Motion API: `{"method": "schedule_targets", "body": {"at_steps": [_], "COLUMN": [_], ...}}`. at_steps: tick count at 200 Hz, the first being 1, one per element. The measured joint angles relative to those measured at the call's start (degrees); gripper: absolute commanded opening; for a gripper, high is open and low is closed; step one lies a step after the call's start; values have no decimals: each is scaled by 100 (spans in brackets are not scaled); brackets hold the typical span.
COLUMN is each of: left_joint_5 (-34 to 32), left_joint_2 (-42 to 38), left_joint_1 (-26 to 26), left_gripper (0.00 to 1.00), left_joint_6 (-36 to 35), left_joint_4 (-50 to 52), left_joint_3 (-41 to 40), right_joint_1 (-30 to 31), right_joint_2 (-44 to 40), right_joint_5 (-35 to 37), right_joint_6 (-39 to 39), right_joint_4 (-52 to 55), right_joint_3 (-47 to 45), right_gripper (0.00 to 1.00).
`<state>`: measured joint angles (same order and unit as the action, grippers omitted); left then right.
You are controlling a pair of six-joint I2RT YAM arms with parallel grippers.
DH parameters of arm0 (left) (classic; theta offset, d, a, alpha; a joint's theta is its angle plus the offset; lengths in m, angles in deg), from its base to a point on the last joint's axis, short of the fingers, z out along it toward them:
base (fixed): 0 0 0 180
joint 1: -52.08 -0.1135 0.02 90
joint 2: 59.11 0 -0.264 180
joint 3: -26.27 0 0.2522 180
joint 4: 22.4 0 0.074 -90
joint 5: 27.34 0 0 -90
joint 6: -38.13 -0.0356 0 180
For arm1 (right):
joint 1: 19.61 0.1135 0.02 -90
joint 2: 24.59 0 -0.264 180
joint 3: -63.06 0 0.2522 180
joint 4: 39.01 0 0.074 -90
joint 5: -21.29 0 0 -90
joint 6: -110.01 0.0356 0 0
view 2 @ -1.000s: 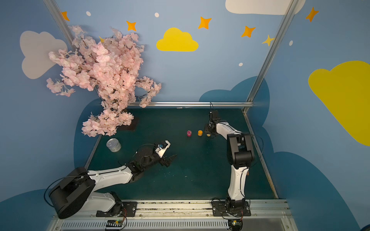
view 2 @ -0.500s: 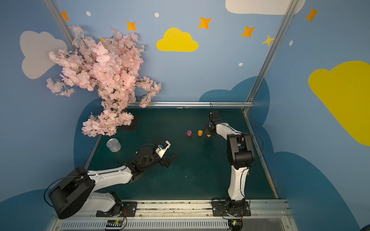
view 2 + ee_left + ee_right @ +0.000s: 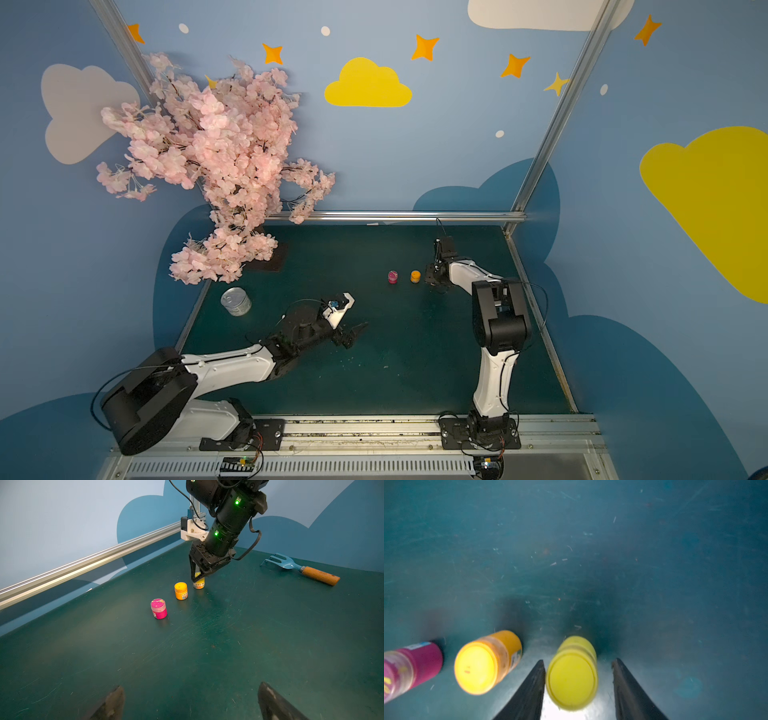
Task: Close the paint jar lid
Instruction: Place the paint jar at the center of the board, then reset both arms
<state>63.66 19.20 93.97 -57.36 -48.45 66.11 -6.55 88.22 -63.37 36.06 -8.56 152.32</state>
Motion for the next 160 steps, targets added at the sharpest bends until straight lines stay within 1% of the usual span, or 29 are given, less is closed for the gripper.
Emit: {"method": "schedule_targets", "body": {"at_steps": [3,10,17,38,58,95,113,130,160], "left_joint_5": [7,15,24,59,83,87,52,-37,-634], "left_joint_2": [0,0,0,0,0,-15,-109,-306,-1172], "left_joint_1": [0,0,0,0,-2,-2,-2,-2,-7], "left_gripper": [100,100,100,100,100,100,100,100,100], "left_joint_6": [0,2,2,26,48,55,11,-146,-702], "left_joint_4": [0,0,-2,-2,-2,11,59,114,282], "left_joint_3": [0,0,0,0,0,0,0,-13,-256], "right_joint_1": [4,15,31,114,208,317,332,345,354], "right_joint_2": [-28,-116,-214,-656,-1294,-3018,-4054,-5051,-6653], "right_joint_5": [17,48,72,168,181,-127,-400,-688,-789], "right_joint_6": [-17,-28,-63,-247,-450,-719,-778,-813,-866], "right_joint_4": [-11,-33,-57,-94,-101,-50,-79,-179,-144], "right_joint_3": [-33,-105,-170,-345,-404,-702,-1241,-2024,-3484], "right_gripper": [63,71,73,76,81,82,82,82,83]}}
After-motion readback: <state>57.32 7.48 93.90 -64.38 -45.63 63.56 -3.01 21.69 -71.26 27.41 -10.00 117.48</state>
